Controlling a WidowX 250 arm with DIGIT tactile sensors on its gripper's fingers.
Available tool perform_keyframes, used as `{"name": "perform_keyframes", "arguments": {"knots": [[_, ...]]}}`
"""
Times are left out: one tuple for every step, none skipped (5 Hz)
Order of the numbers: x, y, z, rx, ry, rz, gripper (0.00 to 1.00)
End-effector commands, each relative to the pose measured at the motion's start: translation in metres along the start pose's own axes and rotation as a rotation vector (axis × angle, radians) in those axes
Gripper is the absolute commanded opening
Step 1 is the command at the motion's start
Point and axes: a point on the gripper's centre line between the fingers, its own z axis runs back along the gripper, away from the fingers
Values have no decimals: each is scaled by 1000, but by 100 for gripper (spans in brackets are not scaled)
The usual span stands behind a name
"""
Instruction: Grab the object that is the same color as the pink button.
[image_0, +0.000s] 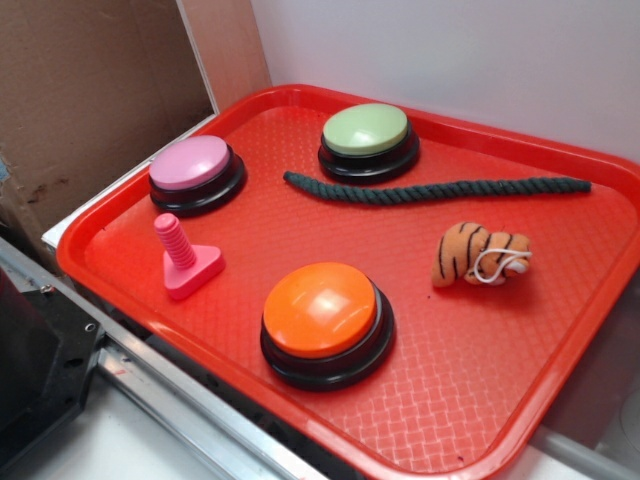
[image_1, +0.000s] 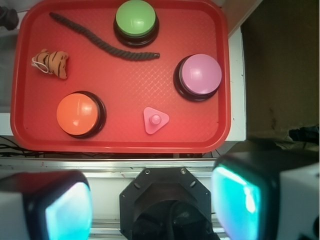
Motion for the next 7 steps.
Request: {"name": "perform_keyframes", "arguments": {"knots": [[0,0,0,0,0,0,100],[6,3,0,-5,10,-1,100],[11,6,0,-4,23,14,100],[18,22,-3,27,36,15,100],[22,54,-36,38,112,-18,100],[26,61,-63,43,152,-79,100],[29,64,-86,36,186,-105,100]]}}
